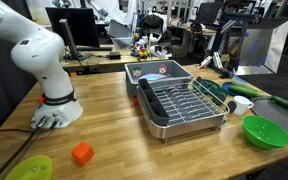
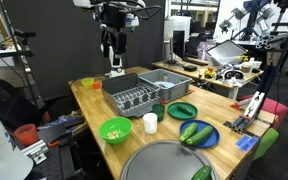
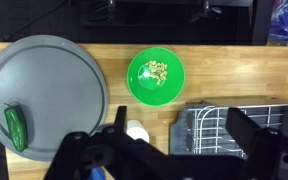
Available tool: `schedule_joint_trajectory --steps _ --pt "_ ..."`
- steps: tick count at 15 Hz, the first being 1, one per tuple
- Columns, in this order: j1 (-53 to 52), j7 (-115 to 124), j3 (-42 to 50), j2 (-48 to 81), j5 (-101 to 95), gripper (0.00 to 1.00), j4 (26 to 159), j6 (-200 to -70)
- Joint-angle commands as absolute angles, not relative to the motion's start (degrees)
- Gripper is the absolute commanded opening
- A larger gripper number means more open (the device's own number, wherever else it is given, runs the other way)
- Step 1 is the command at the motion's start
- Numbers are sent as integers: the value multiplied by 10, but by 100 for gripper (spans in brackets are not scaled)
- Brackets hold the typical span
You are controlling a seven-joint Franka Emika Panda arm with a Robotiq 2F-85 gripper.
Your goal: Pour the contents of the green cup into the green bowl
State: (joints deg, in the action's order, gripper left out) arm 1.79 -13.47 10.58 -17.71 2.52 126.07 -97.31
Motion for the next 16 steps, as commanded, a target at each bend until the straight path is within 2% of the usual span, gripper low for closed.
schedule_joint_trajectory --steps 1,7,10,16 --pt "28 -137 97 -176 28 100 1260 -972" --pt "28 -137 97 -176 28 100 1260 -972" --pt "29 -123 102 -136 50 100 1234 -939" --pt "36 -116 99 -37 73 100 1171 -964"
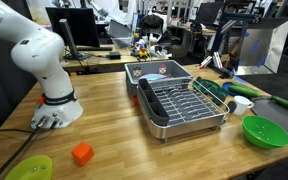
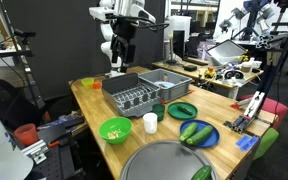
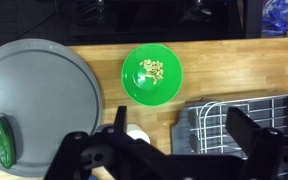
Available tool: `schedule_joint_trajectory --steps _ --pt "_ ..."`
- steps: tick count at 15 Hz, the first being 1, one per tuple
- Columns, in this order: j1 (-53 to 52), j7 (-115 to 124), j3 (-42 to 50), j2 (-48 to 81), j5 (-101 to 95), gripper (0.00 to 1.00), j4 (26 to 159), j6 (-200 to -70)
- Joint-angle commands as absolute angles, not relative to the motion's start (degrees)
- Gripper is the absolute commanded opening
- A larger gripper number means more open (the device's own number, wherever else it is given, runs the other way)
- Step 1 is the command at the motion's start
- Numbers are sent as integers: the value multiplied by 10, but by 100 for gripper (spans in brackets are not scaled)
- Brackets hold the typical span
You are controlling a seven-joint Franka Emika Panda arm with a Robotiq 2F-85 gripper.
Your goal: Pour the contents of the green cup into the green bowl
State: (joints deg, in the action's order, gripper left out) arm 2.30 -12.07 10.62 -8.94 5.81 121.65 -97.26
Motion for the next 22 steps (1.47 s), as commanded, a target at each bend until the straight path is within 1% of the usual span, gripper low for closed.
schedule_joint_trajectory --steps 1,7,8,22 --pt "39 -112 99 -14 77 100 1155 -963" --pt "54 -125 89 102 92 100 1063 -974" --pt "54 -117 87 81 83 100 1091 -980" --pt "56 -120 84 94 81 100 1078 -980"
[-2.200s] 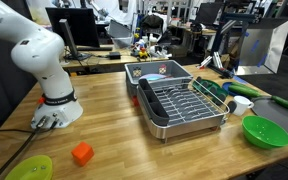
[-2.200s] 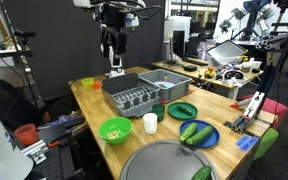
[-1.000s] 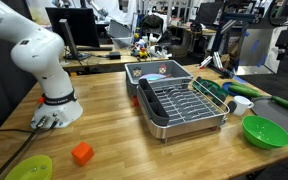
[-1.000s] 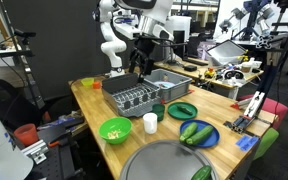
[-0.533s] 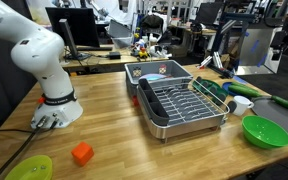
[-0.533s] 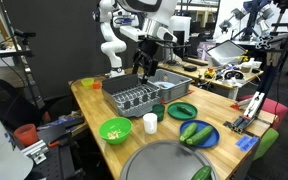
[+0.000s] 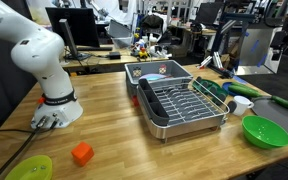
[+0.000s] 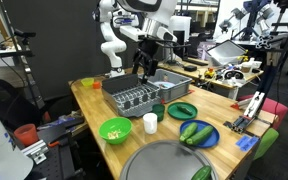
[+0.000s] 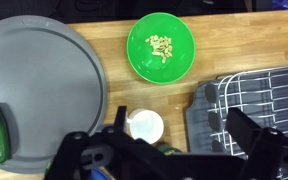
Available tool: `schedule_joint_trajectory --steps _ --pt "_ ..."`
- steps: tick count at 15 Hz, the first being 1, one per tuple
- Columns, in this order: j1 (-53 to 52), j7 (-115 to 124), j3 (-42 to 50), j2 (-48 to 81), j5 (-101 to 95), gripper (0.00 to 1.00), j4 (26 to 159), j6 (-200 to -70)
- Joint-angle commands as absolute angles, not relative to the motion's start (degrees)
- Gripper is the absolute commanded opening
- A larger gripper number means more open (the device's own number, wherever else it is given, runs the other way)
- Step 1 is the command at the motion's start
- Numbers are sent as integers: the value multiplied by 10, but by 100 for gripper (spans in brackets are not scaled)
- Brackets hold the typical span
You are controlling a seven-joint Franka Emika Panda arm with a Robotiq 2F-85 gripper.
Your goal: Pour the contents of the green cup into the green bowl
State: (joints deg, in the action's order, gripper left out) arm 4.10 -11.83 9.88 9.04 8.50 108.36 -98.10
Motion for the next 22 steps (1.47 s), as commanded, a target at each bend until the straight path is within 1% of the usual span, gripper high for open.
schedule_joint_trajectory --steps 1,5,9,16,17,22 --pt "58 -132 82 105 86 100 1067 -970" --pt "56 -140 73 152 67 100 1017 -929" --pt "59 -142 63 229 48 100 921 -892" --pt "77 -78 55 353 69 100 769 -903" --pt "73 -87 55 324 55 100 814 -927" --pt "74 -86 52 332 53 100 805 -928"
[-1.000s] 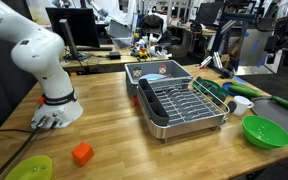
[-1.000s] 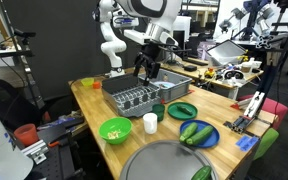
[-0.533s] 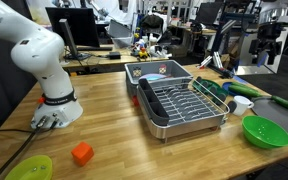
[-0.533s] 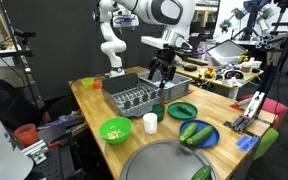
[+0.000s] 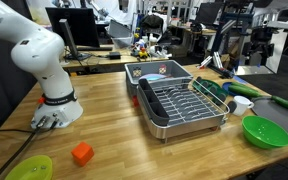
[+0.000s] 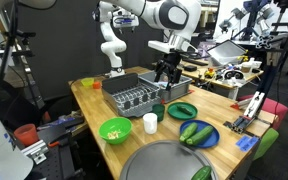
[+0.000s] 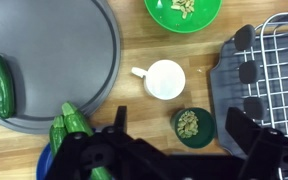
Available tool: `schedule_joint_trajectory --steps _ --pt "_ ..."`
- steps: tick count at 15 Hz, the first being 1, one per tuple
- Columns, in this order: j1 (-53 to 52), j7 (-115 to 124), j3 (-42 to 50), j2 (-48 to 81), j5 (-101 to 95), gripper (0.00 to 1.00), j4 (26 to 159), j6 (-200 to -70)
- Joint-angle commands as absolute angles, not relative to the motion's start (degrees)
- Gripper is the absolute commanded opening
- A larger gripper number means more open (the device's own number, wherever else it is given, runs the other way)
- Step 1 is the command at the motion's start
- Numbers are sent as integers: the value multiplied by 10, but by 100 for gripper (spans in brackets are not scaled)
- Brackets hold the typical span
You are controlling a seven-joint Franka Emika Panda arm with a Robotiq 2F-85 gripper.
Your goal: Pour the contents of the green cup into the green bowl
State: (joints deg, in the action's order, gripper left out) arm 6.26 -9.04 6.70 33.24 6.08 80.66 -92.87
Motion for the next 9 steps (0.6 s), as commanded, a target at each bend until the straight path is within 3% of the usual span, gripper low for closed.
schedule_joint_trajectory --steps 1,9 --pt "74 -86 52 332 53 100 805 -928" --pt "72 -67 46 355 62 100 775 -912"
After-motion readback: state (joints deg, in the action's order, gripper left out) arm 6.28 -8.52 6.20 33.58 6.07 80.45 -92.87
